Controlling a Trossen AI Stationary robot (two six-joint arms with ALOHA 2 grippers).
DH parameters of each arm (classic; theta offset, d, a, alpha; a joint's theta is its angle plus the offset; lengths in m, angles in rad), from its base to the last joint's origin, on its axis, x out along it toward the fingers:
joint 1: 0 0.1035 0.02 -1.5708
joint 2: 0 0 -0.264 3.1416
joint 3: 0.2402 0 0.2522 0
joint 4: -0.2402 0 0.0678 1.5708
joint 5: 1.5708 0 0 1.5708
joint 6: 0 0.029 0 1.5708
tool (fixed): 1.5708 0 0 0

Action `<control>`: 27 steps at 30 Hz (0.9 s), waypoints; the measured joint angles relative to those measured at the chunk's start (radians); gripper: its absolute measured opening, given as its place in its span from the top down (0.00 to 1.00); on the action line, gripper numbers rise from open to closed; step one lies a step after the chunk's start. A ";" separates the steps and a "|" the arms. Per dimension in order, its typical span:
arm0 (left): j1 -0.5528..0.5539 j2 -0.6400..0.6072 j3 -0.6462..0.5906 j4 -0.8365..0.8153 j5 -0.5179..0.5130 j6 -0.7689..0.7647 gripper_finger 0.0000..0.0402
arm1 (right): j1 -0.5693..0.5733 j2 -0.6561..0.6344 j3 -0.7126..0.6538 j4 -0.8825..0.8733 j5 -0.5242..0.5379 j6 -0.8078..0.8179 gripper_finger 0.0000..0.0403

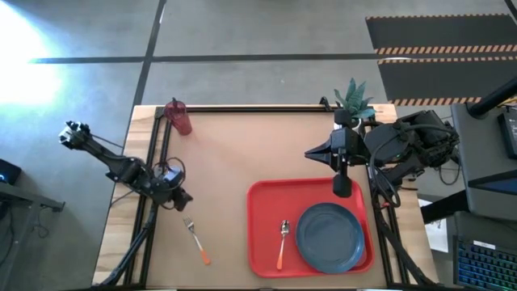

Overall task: Pick and place plate/cup/fork/spoon on tray
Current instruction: Put the orange fork on the orange serving tray to the left of the orange spoon

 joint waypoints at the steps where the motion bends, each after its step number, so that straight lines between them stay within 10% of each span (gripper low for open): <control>1: 0.000 -0.008 -0.018 0.059 0.015 0.029 0.94 | 0.000 0.000 0.000 0.001 0.000 0.000 0.98; 7: -0.003 -0.071 -0.141 0.372 0.156 0.166 0.94 | 0.000 0.000 0.000 0.007 0.000 0.005 0.98; 27: -0.002 -0.173 -0.163 -0.057 0.429 0.083 0.95 | 0.000 0.007 0.000 0.014 0.000 0.050 0.98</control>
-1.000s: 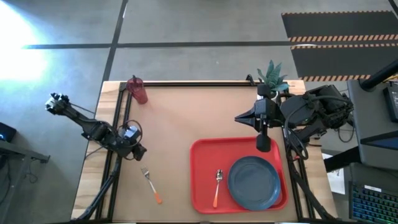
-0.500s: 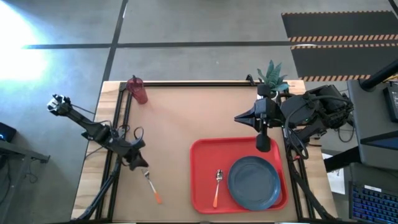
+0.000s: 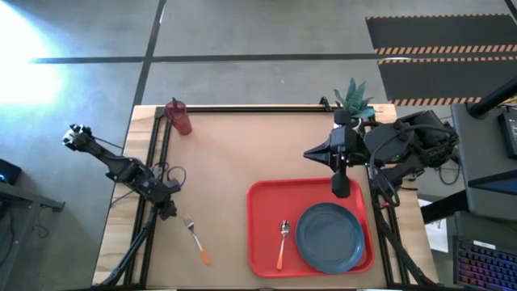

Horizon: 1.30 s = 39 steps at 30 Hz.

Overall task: Pick and place plate/cup/fork/spoon on tray
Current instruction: Put the orange fork on the orange serving tray to the left of the orange spoon

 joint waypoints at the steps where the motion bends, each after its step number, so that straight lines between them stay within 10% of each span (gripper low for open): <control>1: 0.000 0.004 -0.004 0.007 0.000 0.005 0.95 | 0.000 0.001 0.000 0.000 0.000 -0.002 0.98; 21: 0.002 0.121 -0.041 0.105 -0.071 0.010 0.50 | 0.000 0.026 0.000 0.003 -0.002 -0.010 0.98; 39: 0.003 0.261 -0.049 0.271 -0.126 0.010 0.47 | 0.000 0.025 0.000 0.030 -0.002 -0.045 0.98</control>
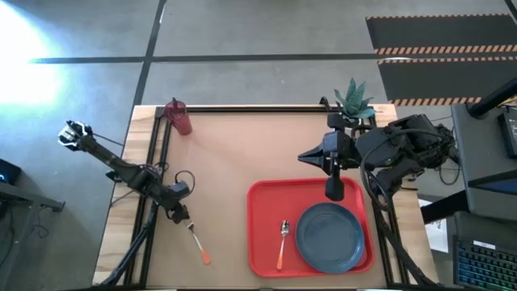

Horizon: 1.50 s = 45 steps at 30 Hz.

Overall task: Pick and place plate/cup/fork/spoon on tray
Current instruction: Put the orange fork on the orange serving tray to the left of the orange spoon

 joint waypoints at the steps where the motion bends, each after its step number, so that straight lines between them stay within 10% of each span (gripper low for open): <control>1: 0.000 0.009 0.000 0.009 0.001 0.000 0.47 | 0.000 0.000 0.000 0.000 0.000 0.000 0.98; 31: 0.000 0.151 0.002 0.110 0.141 -0.002 0.49 | 0.000 0.000 0.000 0.000 0.000 -0.009 0.98; 45: -0.001 0.186 0.002 0.136 0.087 -0.009 0.97 | 0.000 0.000 0.000 0.006 0.001 -0.034 0.98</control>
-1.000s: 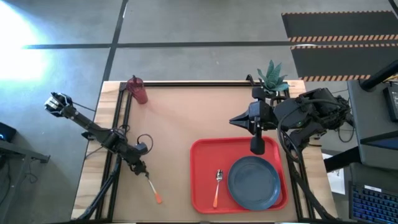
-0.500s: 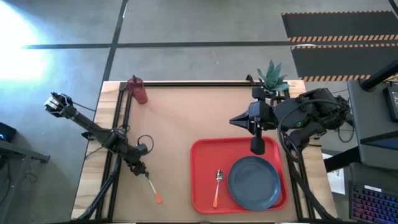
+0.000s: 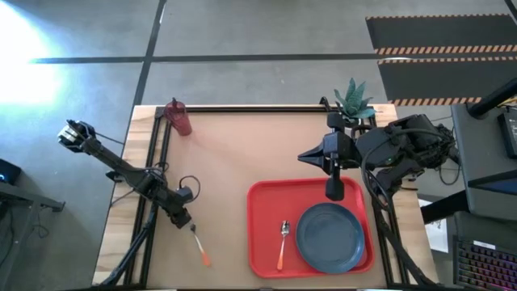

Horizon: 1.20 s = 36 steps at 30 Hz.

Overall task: Pick and place plate/cup/fork/spoon on tray
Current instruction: Put the orange fork on the orange serving tray to the left of the orange spoon

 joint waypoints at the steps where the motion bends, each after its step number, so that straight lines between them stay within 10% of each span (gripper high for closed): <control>1: 0.000 0.002 0.000 0.007 -0.009 -0.001 0.98 | 0.000 0.000 0.000 0.000 0.000 0.000 0.98; 20: 0.006 -0.010 0.110 0.140 -0.245 0.061 1.00 | 0.000 0.000 0.000 0.000 0.000 -0.001 0.98; 30: 0.172 0.073 0.390 0.026 -0.230 0.413 1.00 | 0.000 0.000 0.000 0.001 0.001 -0.001 0.98; 36: 0.318 0.192 0.538 -0.036 -0.054 0.645 1.00 | 0.000 0.000 0.000 0.009 0.001 0.000 0.98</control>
